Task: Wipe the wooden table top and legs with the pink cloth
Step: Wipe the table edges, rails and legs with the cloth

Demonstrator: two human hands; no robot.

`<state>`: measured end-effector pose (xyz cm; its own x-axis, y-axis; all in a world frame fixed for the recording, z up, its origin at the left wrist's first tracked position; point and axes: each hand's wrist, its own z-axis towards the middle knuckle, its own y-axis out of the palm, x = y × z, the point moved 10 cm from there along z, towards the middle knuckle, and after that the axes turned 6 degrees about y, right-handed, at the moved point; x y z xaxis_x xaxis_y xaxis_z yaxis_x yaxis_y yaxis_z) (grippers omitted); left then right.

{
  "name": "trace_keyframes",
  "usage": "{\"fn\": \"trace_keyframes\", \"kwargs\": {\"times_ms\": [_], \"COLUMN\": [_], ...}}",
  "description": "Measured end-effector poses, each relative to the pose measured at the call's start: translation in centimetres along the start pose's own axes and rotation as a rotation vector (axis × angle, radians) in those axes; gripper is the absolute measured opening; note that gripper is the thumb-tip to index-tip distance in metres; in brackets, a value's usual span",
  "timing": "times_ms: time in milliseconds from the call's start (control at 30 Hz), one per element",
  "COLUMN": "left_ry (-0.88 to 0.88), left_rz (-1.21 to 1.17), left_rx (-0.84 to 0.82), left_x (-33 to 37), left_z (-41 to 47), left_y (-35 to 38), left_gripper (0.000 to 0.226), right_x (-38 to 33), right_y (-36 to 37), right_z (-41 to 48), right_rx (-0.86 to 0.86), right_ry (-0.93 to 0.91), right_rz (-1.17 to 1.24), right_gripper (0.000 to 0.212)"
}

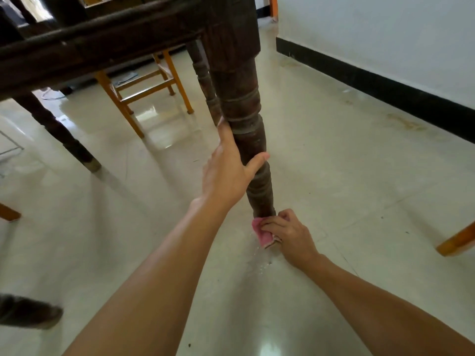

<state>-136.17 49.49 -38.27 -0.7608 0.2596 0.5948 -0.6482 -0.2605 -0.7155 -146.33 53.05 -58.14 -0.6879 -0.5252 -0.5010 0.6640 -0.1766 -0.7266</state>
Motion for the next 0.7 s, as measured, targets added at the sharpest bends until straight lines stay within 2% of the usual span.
{"fn": "trace_keyframes", "kwargs": {"times_ms": [33, 67, 167, 200, 267, 367, 433, 467, 533, 600, 700], "left_ry": [0.003, 0.007, 0.019, 0.023, 0.022, 0.013, 0.019, 0.022, 0.022, 0.018, 0.017], "left_rz": [-0.005, -0.007, -0.003, 0.001, -0.004, -0.018, -0.022, -0.025, -0.037, -0.053, -0.066], "left_rx": [0.0, -0.001, -0.003, 0.0, 0.012, 0.027, 0.029, 0.029, 0.026, 0.028, 0.023], "left_x": [0.0, 0.0, 0.2, 0.2, 0.1, -0.2, -0.2, -0.2, -0.3, -0.4, -0.3], "left_z": [0.0, 0.0, 0.0, 0.1, 0.2, 0.3, 0.2, 0.2, 0.3, 0.4, 0.3], "left_y": [0.0, 0.0, 0.1, 0.2, 0.3, 0.4, 0.4, 0.4, 0.5, 0.5, 0.5], "left_gripper": [0.087, 0.086, 0.086, 0.086, 0.087, 0.087, 0.086, 0.086, 0.086, 0.087, 0.087], "right_x": [0.3, 1.7, 10.8, 12.5, 12.0, 6.5, 5.1, 5.3, 6.6, 7.0, 6.6], "right_y": [-0.3, -1.0, -3.2, -3.9, -4.1, 0.6, 2.3, 2.5, 3.0, 3.1, 2.3], "right_z": [0.0, -0.1, -2.0, -2.2, -0.7, 0.9, 0.1, -0.1, -0.8, -1.1, -1.1], "right_rx": [0.027, 0.072, 0.15, 0.162, 0.162, -0.025, -0.035, -0.019, -0.043, -0.047, 0.099], "right_ry": [0.047, 0.178, 0.837, 0.934, 0.943, 0.886, 1.012, 1.078, 1.192, 1.247, 1.215], "right_rz": [0.018, 0.041, 0.122, 0.114, 0.183, 0.474, 0.732, 0.874, 1.085, 1.111, 0.833], "right_gripper": [0.018, 0.015, 0.038, 0.041, 0.04, 0.033, 0.026, 0.028, 0.053, 0.062, 0.036]}}
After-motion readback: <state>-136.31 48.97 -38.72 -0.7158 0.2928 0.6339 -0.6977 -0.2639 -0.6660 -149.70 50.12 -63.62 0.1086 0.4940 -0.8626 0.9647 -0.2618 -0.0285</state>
